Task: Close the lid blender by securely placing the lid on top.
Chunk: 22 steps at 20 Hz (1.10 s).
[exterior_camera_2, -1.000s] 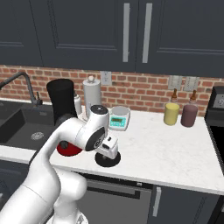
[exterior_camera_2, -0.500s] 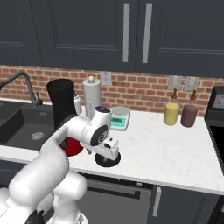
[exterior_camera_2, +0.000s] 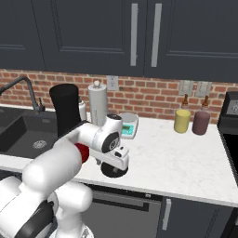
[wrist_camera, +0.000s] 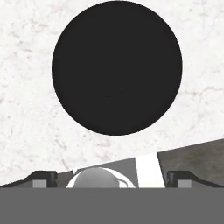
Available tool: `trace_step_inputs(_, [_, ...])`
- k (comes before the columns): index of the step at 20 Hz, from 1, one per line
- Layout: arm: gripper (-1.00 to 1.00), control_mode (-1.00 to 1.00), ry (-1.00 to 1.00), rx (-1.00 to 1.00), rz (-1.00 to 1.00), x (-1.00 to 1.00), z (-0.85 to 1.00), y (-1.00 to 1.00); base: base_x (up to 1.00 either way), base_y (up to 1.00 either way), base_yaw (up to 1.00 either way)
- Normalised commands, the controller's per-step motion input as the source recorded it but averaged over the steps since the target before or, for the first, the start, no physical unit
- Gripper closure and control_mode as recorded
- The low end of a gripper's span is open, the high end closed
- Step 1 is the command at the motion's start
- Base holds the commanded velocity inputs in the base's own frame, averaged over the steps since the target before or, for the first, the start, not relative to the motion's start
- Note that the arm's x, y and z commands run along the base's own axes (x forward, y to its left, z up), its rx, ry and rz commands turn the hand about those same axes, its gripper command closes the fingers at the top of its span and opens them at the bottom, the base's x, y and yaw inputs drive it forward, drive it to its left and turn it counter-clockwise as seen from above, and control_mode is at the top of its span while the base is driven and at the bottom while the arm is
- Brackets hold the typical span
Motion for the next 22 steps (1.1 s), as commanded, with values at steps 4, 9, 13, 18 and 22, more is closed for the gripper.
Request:
trace_step_inputs(4, [-1.00, -1.00, 0.03, 0.00, 0.00, 0.22, -0.31, -0.01, 0.00, 0.00, 0.00])
trace_step_inputs(9, [-1.00, -1.00, 0.00, 0.00, 0.00, 0.13, -0.13, 0.00, 0.00, 0.00, 0.00])
trace_step_inputs(13, [-1.00, -1.00, 0.00, 0.00, 0.00, 0.08, 0.00, 0.00, 0.00, 0.00, 0.00])
trace_step_inputs(18, [-1.00, -1.00, 0.00, 0.00, 0.00, 0.16, -0.01, 0.00, 0.00, 0.00, 0.00])
trace_step_inputs(22, [-1.00, -1.00, 0.00, 0.00, 0.00, 0.24, -0.15, 0.00, 0.00, 0.00, 0.00])
